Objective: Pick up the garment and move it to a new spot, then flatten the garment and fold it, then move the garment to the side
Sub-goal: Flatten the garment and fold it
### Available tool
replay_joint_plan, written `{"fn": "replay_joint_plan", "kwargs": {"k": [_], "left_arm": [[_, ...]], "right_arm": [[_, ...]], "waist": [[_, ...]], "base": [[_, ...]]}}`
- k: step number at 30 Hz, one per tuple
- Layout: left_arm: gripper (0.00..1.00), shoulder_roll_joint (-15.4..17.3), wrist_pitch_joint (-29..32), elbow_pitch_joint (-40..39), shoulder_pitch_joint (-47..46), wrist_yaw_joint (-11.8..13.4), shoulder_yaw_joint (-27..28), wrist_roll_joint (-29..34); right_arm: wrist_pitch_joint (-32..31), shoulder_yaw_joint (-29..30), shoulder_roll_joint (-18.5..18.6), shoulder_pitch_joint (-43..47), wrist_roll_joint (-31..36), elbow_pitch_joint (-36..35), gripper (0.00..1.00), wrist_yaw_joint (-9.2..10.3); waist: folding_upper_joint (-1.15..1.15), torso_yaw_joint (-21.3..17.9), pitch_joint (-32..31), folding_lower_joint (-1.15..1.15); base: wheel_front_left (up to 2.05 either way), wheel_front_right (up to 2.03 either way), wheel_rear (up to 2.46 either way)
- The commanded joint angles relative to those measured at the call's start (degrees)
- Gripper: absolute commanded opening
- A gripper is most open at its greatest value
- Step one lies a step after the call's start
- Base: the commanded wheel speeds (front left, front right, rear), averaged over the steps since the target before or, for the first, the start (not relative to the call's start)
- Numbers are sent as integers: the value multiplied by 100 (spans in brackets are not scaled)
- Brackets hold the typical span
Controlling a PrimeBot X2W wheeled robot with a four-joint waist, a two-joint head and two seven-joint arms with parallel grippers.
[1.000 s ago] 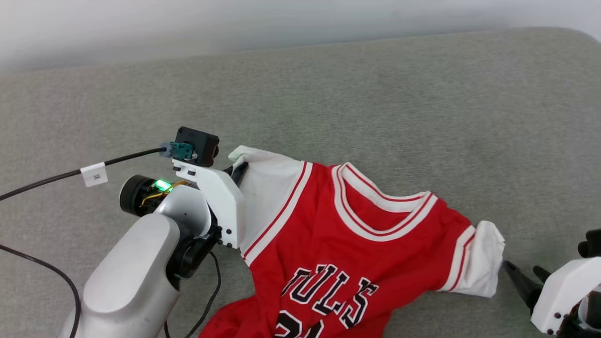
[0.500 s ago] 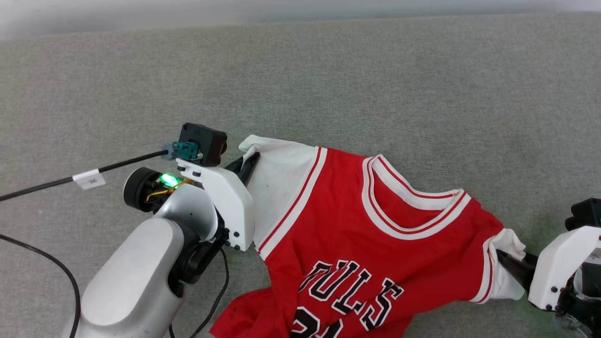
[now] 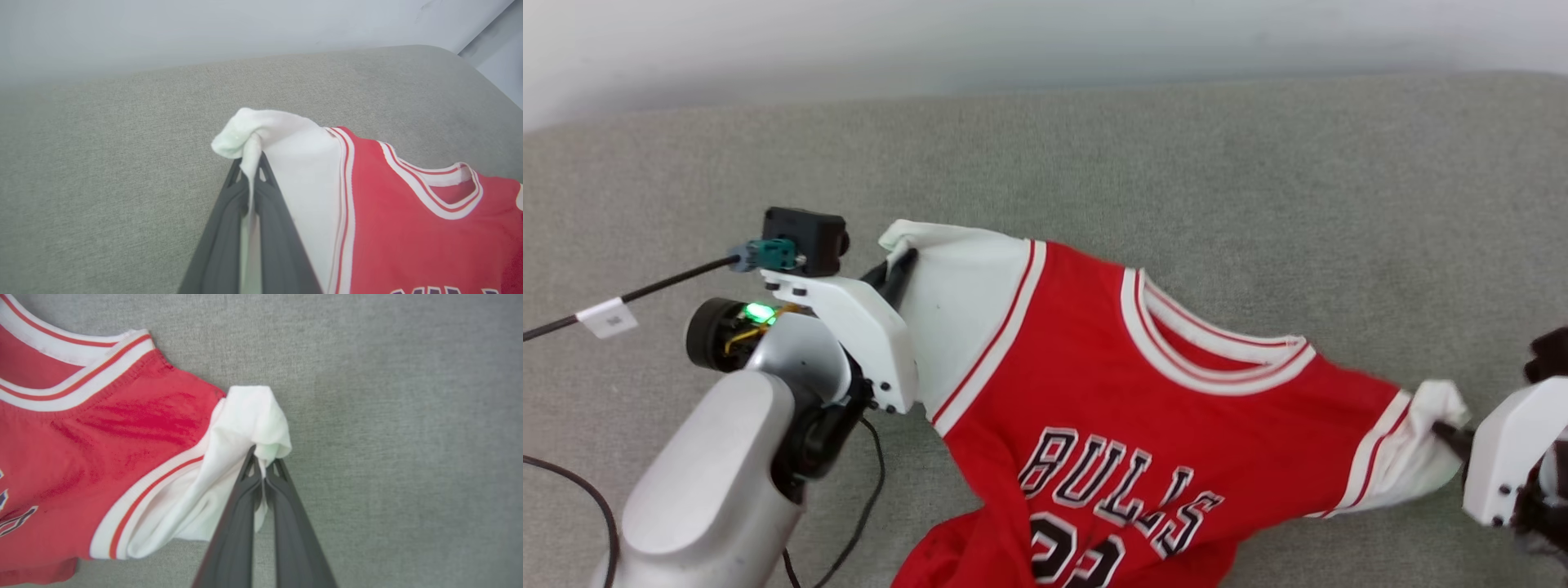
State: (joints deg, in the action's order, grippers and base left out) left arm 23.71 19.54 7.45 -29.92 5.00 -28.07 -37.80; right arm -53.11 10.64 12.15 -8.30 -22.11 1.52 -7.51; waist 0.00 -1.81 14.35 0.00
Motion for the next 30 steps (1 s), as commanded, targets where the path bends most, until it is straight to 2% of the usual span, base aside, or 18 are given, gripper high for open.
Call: {"fn": "replay_joint_plan", "kwargs": {"k": [1,9,14,22,30], "left_arm": [[0,46,-76,90,-97,6,81,-28],[0,109,-501,823,-831,86,471,56],[0,37,-757,1512,-1609,-17,546,172],[0,-57,-1476,2568,-3148,-202,682,415],[0,150,-2231,3004,-4631,-317,801,732]], "right_arm": [[69,51,89,-167,72,-55,0,4],[461,-65,527,-1095,215,250,0,6],[888,-362,853,-1954,282,602,0,7],[1743,-826,1028,-3671,442,1220,0,7],[2758,-1197,974,-5555,590,1722,0,7]], "waist": [[0,-14,-208,0],[0,-10,-552,0],[0,35,-557,0],[0,-29,-151,0],[0,-221,562,0]], "base": [[0,0,0],[0,0,0],[0,0,0],[0,0,0],[0,0,0]]}}
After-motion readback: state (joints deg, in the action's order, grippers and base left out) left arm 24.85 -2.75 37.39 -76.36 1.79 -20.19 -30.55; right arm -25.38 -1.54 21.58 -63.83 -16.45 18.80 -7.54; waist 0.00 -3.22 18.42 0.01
